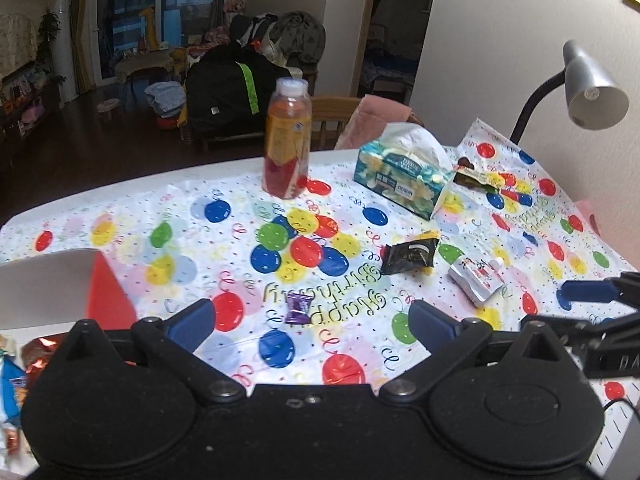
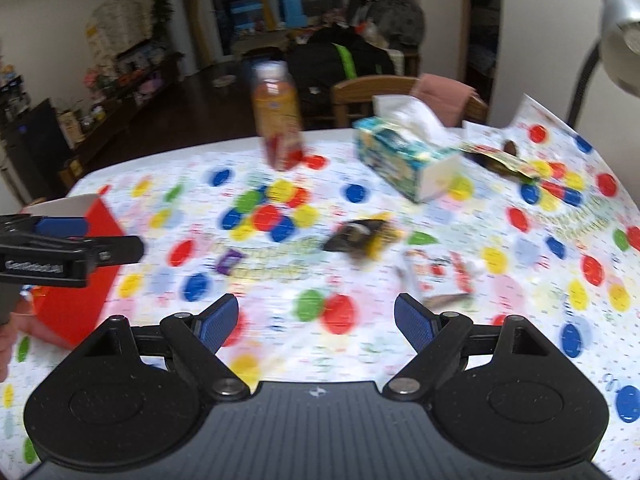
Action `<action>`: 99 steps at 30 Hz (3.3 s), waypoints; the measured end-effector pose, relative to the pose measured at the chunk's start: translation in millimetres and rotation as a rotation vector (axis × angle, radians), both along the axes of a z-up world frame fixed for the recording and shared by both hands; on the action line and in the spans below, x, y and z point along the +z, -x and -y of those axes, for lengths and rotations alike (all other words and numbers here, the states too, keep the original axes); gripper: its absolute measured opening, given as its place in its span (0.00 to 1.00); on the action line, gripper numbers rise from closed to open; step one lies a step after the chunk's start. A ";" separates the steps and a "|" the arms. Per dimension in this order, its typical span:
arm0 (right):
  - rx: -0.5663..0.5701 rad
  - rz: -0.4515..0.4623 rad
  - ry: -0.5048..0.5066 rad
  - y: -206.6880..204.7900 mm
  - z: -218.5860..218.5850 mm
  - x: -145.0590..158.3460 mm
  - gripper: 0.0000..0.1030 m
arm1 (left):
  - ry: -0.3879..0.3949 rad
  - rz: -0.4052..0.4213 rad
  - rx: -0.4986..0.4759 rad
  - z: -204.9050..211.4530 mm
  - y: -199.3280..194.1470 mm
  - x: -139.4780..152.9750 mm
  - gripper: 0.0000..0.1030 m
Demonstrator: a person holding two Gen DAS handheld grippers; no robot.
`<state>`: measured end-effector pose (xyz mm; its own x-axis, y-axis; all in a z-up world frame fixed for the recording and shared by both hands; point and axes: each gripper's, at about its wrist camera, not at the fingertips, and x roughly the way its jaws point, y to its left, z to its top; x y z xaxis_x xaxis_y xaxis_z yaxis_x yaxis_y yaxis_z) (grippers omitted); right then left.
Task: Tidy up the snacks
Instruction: 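Move both tools from the box back over the remaining snacks, then grasp the purple candy with the left tool while the right tool grasps the white pouch, then carry the purple candy and white pouch over the cardboard box with both tools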
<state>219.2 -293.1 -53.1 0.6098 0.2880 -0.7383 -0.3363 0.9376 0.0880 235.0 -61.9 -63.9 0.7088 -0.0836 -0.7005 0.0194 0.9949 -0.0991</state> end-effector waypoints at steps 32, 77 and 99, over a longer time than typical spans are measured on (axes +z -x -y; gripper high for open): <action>-0.027 -0.138 0.086 -143.2 59.6 -107.5 0.83 | -0.066 -0.178 0.056 14.7 -99.1 -104.3 0.73; -0.042 -0.136 0.125 -95.0 39.5 -76.4 0.62 | -0.031 -0.176 0.011 13.6 -79.5 -94.7 0.17; 0.128 -0.086 0.060 1.0 -44.4 6.0 0.63 | 0.040 -0.107 0.006 -20.5 -0.9 -20.7 0.17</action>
